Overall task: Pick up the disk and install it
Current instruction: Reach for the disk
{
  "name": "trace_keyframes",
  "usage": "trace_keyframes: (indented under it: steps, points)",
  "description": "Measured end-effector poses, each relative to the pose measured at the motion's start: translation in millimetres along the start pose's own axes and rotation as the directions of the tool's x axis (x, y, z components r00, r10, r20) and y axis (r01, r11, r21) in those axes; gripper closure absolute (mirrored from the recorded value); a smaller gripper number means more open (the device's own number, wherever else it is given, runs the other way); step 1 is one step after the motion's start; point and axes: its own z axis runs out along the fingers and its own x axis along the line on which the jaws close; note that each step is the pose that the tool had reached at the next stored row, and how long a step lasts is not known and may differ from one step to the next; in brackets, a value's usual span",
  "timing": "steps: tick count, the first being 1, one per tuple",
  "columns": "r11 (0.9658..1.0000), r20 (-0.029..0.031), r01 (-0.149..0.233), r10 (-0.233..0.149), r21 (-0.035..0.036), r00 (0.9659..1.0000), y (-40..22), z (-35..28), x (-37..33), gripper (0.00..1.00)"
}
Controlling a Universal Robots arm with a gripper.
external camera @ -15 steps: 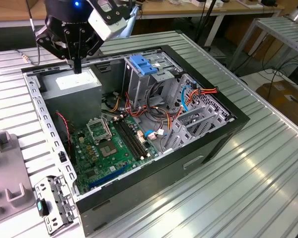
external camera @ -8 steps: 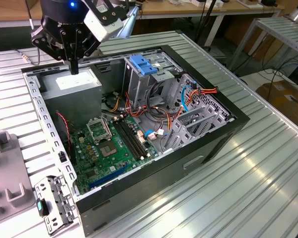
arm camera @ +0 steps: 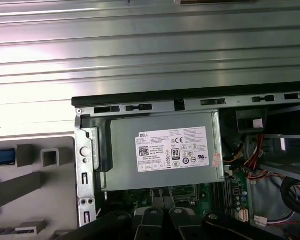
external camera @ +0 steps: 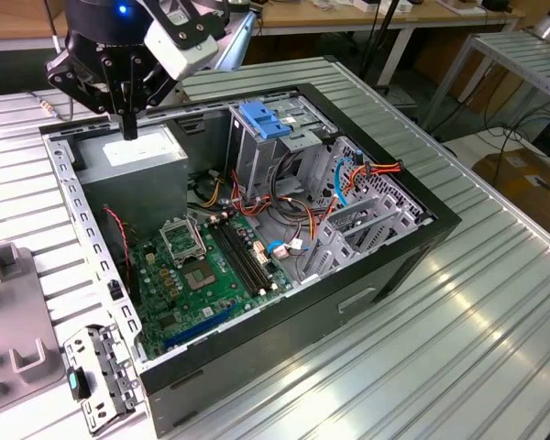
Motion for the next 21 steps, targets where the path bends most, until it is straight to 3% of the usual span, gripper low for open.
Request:
trace_keyframes:
  steps: [21]
  points:
    - [1.0000, -0.0048, 0.000, 0.000, 0.0004, 1.0000, -1.7, 1.7, 21.5, 0.89]
